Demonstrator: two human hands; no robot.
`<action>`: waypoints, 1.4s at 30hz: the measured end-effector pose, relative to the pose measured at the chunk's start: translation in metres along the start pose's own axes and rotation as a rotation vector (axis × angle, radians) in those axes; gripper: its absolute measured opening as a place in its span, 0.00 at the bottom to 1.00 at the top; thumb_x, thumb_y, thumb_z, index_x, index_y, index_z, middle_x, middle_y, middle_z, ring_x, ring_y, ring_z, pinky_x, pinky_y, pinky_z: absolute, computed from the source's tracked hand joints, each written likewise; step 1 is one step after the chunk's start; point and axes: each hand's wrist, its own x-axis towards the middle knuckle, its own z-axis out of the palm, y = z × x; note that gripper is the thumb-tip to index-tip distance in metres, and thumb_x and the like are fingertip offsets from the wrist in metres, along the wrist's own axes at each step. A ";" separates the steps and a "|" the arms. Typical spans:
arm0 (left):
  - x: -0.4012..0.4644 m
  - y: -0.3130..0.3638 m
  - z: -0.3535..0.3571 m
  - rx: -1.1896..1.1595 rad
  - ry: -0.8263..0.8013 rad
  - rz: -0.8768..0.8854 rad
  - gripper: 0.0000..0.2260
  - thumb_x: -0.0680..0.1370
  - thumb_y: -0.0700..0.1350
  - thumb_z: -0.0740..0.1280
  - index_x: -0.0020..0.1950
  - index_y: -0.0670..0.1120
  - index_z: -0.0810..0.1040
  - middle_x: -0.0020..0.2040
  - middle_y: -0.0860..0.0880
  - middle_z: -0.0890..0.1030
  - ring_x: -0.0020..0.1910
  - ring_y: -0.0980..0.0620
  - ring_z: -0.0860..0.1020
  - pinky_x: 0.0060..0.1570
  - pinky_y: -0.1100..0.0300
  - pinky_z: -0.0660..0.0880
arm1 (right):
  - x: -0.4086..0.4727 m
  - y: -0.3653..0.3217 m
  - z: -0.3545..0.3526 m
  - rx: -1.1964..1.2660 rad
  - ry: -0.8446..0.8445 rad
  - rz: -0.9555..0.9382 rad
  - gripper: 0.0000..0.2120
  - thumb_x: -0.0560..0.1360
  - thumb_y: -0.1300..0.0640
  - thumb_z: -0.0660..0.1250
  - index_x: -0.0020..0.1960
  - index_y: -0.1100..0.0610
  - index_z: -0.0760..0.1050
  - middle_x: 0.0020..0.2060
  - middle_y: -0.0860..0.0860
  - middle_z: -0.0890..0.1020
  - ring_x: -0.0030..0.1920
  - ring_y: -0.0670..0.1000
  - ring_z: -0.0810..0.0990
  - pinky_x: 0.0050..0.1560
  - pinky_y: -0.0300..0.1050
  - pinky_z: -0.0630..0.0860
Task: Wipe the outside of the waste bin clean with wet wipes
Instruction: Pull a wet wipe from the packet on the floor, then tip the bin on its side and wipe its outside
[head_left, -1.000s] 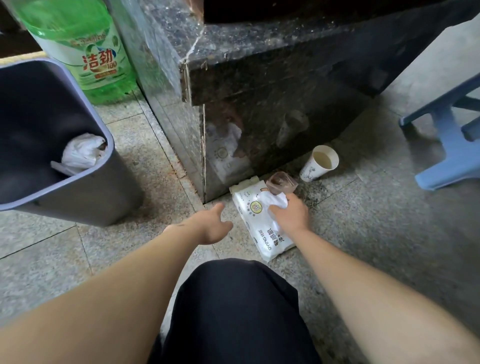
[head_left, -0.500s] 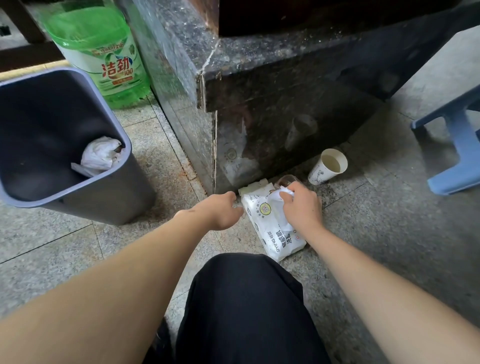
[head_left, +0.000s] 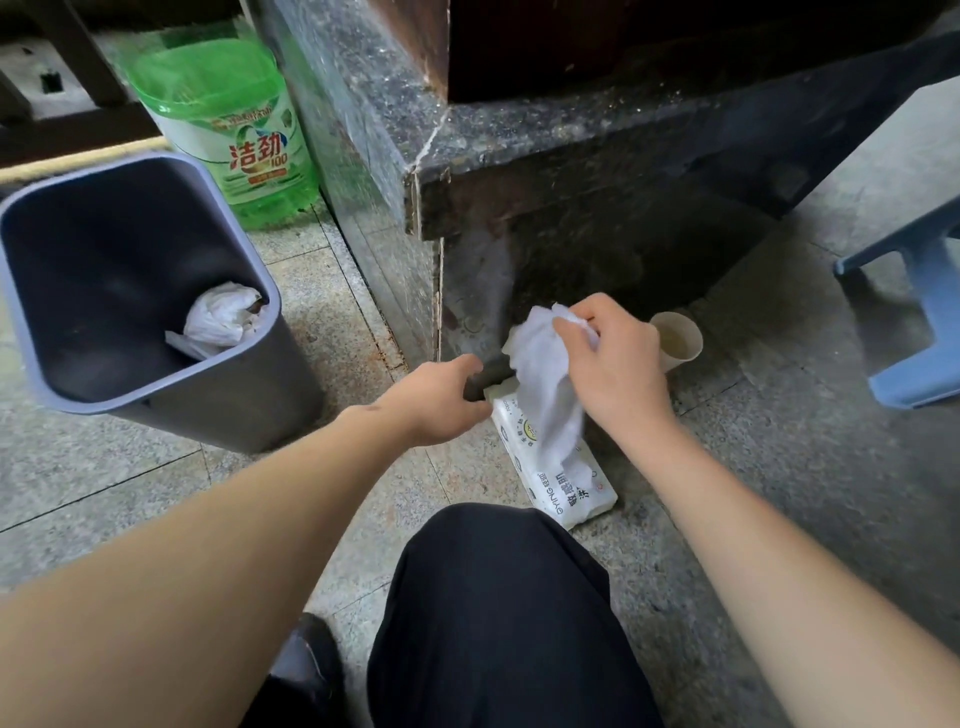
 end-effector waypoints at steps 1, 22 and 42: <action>-0.004 -0.003 -0.010 0.038 -0.036 -0.004 0.27 0.79 0.55 0.66 0.75 0.50 0.63 0.58 0.45 0.79 0.52 0.45 0.79 0.54 0.49 0.78 | 0.002 -0.009 -0.005 0.078 0.012 0.026 0.06 0.80 0.49 0.64 0.46 0.49 0.74 0.37 0.45 0.79 0.38 0.45 0.78 0.34 0.36 0.72; -0.076 -0.127 -0.110 0.573 0.529 -0.104 0.31 0.80 0.60 0.58 0.80 0.57 0.51 0.82 0.43 0.52 0.80 0.40 0.52 0.73 0.41 0.60 | -0.025 -0.137 0.096 1.521 -0.396 1.094 0.03 0.78 0.61 0.69 0.48 0.58 0.75 0.39 0.57 0.82 0.41 0.56 0.82 0.37 0.50 0.79; -0.044 -0.133 -0.094 0.543 0.427 0.094 0.36 0.74 0.26 0.54 0.81 0.45 0.56 0.82 0.42 0.43 0.80 0.40 0.35 0.76 0.43 0.51 | -0.027 -0.150 0.139 1.145 -0.370 1.064 0.06 0.81 0.62 0.63 0.53 0.58 0.78 0.48 0.60 0.83 0.50 0.60 0.83 0.55 0.55 0.78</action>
